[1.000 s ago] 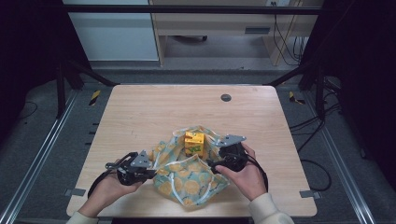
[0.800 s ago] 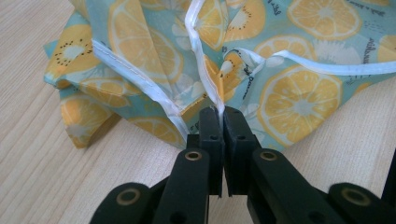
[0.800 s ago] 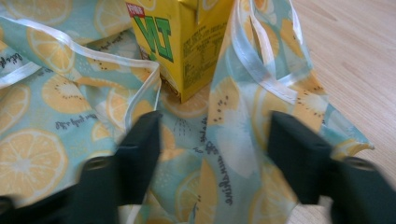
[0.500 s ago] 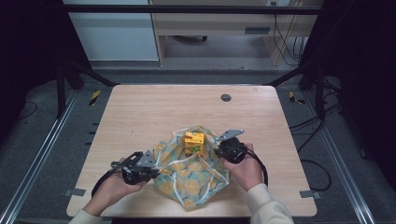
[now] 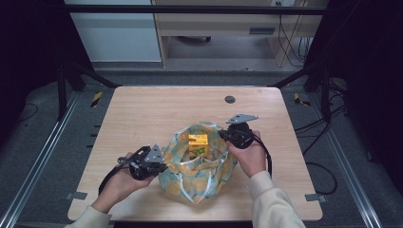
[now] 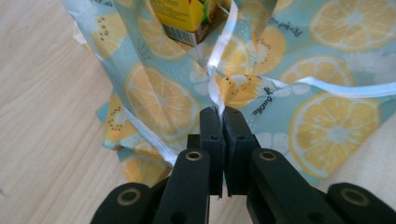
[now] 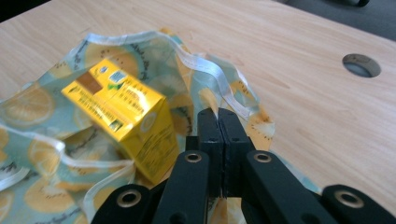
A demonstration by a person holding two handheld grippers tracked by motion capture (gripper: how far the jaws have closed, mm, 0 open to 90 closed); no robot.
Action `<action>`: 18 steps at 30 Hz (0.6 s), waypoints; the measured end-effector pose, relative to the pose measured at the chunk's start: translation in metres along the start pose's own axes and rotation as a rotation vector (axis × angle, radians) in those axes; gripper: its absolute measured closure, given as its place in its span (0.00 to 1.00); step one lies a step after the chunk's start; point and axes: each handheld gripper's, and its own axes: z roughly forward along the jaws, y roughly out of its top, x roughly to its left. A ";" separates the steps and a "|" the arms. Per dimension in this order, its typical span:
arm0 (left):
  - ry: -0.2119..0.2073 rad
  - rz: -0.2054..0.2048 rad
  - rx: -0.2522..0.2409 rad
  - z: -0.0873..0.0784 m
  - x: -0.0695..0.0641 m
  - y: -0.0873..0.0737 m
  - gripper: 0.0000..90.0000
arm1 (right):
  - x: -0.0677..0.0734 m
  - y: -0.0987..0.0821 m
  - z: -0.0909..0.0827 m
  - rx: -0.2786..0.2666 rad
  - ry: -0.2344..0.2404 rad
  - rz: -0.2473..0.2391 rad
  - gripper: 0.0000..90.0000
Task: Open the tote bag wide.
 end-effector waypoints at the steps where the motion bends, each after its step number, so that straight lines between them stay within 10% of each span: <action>1: -0.005 -0.004 0.006 0.003 0.001 0.000 0.98 | -0.001 -0.001 0.003 0.010 -0.005 0.002 1.00; 18: -0.053 -0.040 0.058 0.030 0.000 -0.022 0.99 | -0.025 -0.041 0.035 0.151 -0.037 0.068 0.99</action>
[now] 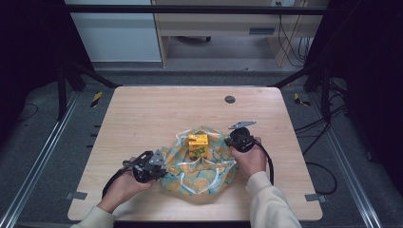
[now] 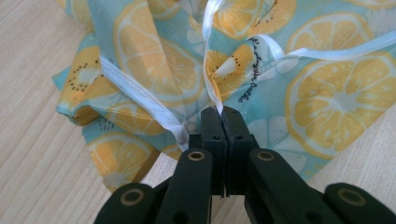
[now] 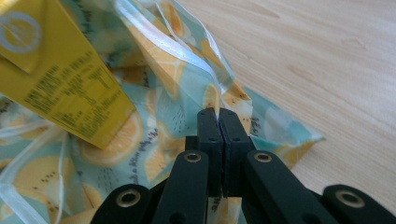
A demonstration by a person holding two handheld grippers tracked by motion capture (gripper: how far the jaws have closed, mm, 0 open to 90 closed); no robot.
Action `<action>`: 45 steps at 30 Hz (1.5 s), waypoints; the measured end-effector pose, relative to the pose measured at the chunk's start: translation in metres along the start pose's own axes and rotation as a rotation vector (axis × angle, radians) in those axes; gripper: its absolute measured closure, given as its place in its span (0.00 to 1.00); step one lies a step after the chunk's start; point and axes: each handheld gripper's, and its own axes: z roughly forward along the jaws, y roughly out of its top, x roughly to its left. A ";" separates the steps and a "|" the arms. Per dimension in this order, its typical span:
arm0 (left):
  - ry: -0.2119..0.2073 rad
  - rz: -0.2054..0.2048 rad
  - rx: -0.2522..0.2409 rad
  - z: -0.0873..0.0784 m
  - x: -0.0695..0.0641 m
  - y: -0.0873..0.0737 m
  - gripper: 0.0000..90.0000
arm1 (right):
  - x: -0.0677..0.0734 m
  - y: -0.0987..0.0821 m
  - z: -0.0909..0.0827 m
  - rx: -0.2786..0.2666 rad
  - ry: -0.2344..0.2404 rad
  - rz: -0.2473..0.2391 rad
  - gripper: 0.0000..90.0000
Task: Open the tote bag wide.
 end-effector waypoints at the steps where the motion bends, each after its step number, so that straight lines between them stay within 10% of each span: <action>1: 0.001 -0.001 0.001 0.001 -0.001 0.000 0.99 | -0.001 -0.001 0.001 0.003 0.002 0.006 0.99; 11: -0.009 0.016 0.030 0.005 -0.007 0.000 0.99 | -0.002 -0.005 0.003 0.031 -0.001 -0.005 0.95; 20: -0.001 0.009 0.017 0.004 -0.010 -0.001 0.92 | 0.004 -0.002 -0.008 0.014 -0.020 -0.009 0.65; 32: 0.067 -0.021 -0.034 -0.011 -0.014 0.005 0.53 | 0.019 0.008 -0.050 -0.120 -0.025 -0.030 0.43; 45: 0.135 -0.052 -0.109 -0.031 -0.005 0.016 0.40 | 0.045 -0.005 -0.093 -0.223 -0.033 -0.071 0.39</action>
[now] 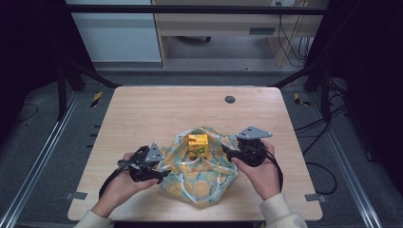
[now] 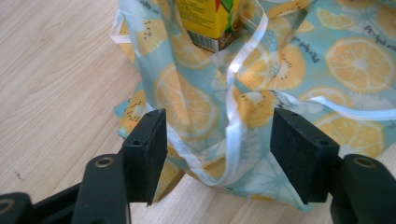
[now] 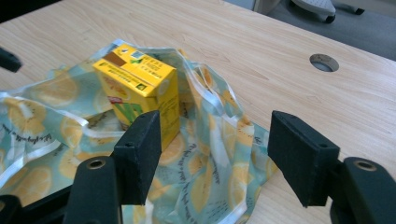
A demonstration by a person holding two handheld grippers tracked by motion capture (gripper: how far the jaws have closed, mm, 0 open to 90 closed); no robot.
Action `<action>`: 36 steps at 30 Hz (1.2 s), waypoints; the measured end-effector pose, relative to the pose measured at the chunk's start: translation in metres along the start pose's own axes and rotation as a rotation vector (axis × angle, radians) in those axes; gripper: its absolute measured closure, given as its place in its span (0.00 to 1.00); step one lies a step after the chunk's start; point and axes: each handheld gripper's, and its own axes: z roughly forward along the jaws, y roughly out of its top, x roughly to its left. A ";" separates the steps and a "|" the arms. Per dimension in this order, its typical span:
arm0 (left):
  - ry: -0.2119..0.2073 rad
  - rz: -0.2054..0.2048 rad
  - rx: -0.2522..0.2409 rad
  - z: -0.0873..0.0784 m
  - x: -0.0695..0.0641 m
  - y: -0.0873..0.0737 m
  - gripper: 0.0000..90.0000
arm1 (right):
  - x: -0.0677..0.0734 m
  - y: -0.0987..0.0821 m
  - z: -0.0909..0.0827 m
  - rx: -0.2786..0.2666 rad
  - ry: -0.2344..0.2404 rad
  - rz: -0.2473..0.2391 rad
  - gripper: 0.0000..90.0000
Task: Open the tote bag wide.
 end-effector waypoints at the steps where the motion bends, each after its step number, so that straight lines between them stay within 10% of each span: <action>1: 0.000 -0.007 -0.003 0.001 0.001 -0.001 0.40 | 0.001 -0.002 -0.002 -0.002 0.000 0.001 0.39; 29: 0.071 -0.113 -0.070 0.026 0.020 0.014 0.42 | 0.021 -0.069 0.010 0.113 -0.014 0.038 0.26; 36: 0.043 -0.085 -0.059 0.045 0.020 0.028 0.54 | 0.021 -0.073 0.020 0.176 0.018 0.053 0.44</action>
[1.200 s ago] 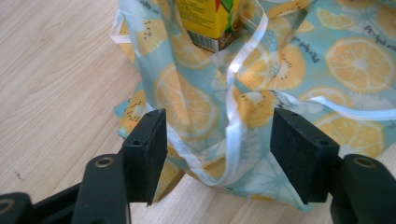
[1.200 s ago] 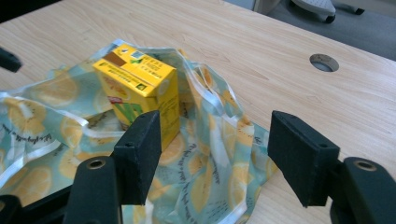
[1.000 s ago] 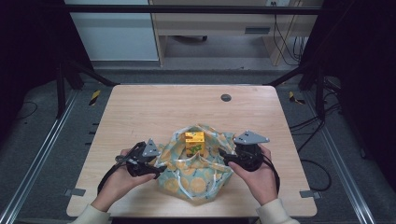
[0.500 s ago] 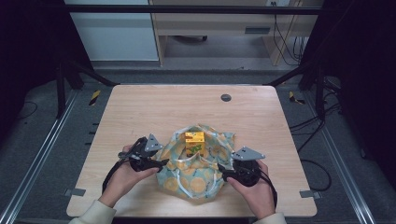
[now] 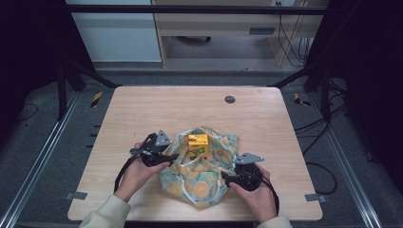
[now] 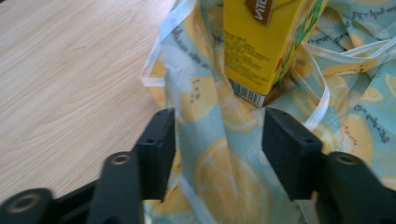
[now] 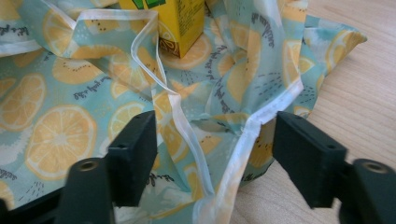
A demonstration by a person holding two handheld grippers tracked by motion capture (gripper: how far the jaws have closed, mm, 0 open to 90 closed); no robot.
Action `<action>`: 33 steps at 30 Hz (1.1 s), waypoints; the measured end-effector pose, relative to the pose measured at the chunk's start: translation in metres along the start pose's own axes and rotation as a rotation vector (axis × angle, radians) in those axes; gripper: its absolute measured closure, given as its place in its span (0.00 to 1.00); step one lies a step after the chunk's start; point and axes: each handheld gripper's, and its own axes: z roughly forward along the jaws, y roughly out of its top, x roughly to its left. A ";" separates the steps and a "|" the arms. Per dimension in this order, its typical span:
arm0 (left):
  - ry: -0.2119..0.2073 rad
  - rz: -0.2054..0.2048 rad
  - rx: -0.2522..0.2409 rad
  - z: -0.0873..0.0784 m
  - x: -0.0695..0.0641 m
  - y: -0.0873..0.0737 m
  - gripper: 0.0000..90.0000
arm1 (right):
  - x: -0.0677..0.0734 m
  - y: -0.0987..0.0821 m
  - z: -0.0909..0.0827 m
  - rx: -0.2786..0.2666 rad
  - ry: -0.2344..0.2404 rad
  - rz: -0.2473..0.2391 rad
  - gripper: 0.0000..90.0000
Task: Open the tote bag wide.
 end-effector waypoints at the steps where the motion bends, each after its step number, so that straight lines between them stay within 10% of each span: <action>1: 0.002 0.012 0.007 0.003 0.000 0.001 0.60 | -0.001 0.000 0.000 0.001 0.008 0.003 0.50; 10: 0.036 0.015 -0.002 0.010 0.001 0.003 0.94 | -0.011 -0.002 0.000 -0.021 0.053 0.005 0.96; 14: 0.095 0.046 0.022 0.020 0.001 0.003 0.96 | -0.018 0.004 0.005 -0.020 -0.010 -0.029 0.99; 21: 0.075 -0.045 0.041 0.033 0.010 -0.007 0.98 | -0.027 0.008 0.018 0.034 -0.088 -0.073 1.00; 33: 0.088 -0.092 0.055 0.033 0.023 -0.022 0.99 | -0.036 -0.001 0.021 0.088 -0.044 -0.023 1.00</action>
